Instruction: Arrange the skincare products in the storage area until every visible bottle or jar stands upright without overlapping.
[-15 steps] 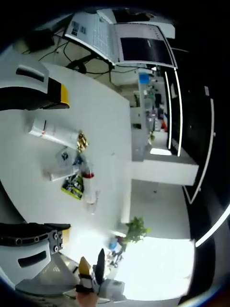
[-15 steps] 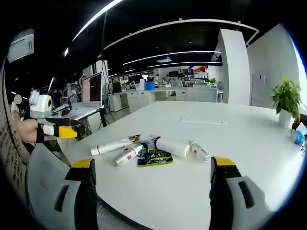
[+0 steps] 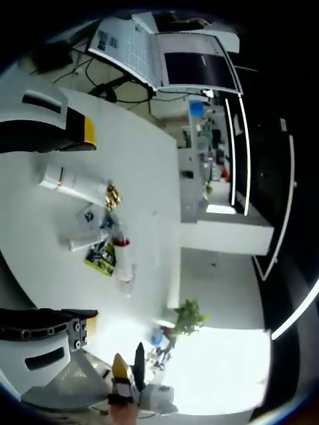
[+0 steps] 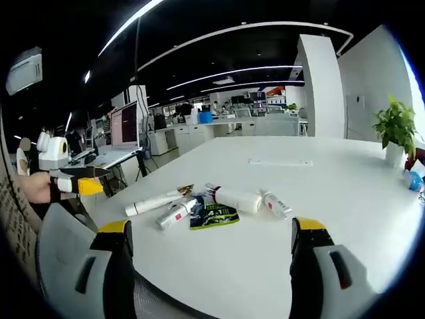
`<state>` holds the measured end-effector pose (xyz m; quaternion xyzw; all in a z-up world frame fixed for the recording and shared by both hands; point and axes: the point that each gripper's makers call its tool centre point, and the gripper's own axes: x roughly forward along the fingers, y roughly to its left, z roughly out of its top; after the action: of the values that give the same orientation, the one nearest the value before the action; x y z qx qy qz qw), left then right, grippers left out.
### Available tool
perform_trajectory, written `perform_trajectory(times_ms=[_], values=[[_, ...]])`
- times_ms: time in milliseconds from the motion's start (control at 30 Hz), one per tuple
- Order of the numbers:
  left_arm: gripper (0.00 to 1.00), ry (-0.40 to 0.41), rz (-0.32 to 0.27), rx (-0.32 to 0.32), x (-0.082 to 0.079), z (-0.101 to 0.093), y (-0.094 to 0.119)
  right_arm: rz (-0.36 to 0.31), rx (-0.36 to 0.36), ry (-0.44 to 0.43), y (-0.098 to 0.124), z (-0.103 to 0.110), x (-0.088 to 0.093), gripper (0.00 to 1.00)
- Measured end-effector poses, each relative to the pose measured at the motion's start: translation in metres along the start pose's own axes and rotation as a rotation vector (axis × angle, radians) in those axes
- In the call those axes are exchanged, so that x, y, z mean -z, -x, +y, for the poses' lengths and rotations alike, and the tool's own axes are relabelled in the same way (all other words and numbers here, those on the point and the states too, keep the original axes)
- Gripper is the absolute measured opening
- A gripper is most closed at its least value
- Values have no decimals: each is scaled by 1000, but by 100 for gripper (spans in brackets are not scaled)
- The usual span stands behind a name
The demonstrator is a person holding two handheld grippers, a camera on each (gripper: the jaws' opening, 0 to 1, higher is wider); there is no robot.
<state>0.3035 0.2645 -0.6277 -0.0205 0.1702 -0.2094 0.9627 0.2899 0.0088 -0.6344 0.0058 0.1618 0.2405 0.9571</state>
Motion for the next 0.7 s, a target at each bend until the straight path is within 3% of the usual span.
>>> perform_trajectory(times_ms=[700], values=[[97,13,-6,17,-1,-1,0,19,5,10,-2,0,3,99]])
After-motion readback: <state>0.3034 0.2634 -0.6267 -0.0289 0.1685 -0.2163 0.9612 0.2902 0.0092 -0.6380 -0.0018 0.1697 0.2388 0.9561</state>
